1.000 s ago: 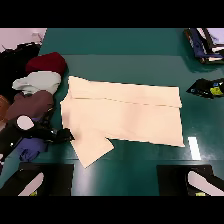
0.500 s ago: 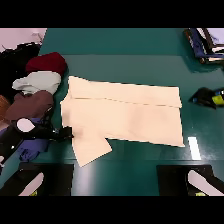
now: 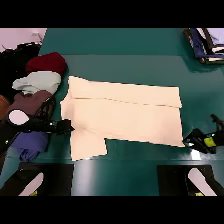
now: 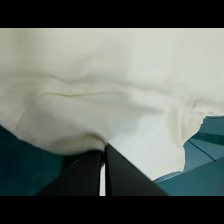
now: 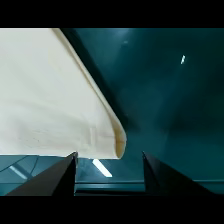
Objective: Fold the shirts.
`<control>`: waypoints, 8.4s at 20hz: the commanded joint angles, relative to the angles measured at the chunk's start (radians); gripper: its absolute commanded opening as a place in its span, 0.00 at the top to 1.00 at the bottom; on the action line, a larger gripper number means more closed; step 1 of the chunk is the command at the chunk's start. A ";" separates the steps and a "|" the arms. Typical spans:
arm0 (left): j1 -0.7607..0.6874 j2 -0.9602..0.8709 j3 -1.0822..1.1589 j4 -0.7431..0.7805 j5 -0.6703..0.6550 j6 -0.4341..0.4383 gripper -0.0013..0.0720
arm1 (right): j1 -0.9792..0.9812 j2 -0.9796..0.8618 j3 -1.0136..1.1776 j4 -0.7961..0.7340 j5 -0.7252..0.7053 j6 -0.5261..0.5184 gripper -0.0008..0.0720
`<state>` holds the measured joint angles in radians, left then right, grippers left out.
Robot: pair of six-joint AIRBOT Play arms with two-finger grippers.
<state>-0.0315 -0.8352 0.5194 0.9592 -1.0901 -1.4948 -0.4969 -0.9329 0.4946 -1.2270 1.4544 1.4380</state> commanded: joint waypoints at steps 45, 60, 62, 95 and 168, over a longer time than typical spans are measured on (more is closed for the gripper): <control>0.000 -0.502 0.687 0.156 -0.004 0.034 0.16 | 0.368 -0.589 0.865 0.161 -0.048 -0.105 0.49; -0.237 -0.547 0.689 0.002 0.170 -0.019 0.95 | 0.256 -0.743 0.610 0.414 -0.075 -0.312 0.65; -0.309 -0.596 0.689 0.001 0.194 -0.020 0.95 | 0.295 -0.735 0.657 0.414 -0.047 -0.325 0.96; -0.188 -0.554 0.960 0.310 0.045 -0.098 0.95 | 1.130 -0.552 1.233 0.614 -0.267 -0.193 0.97; -0.189 -0.247 0.957 0.290 0.016 -0.120 0.95 | -0.371 -0.183 0.331 -0.082 -0.224 -0.006 0.26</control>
<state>-0.2203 -1.0821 1.4761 1.2491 -1.0744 -1.6222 -0.9169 -1.0634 0.7708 -1.1568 1.0332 1.4208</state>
